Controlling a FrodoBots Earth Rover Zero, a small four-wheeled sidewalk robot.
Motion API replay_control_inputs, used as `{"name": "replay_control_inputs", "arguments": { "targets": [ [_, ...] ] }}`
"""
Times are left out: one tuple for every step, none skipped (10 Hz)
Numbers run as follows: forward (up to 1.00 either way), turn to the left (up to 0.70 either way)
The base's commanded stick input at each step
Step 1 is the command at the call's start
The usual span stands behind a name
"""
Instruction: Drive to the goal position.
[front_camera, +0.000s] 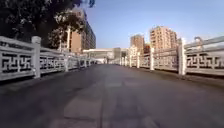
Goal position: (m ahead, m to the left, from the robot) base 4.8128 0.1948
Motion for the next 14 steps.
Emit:
{"name": "replay_control_inputs", "arguments": {
  "targets": [
    [0.45, 0.0],
    [0.45, 0.0],
    [0.45, 0.0],
    [0.45, 0.0],
    [0.45, 0.0],
    [0.45, 0.0],
    [0.45, 0.0],
    [0.45, 0.0],
    [0.45, 0.0],
    [0.45, 0.0],
    [0.45, 0.0],
    [0.45, 0.0],
    [0.45, 0.0],
    [0.45, 0.0]
  ]
}}
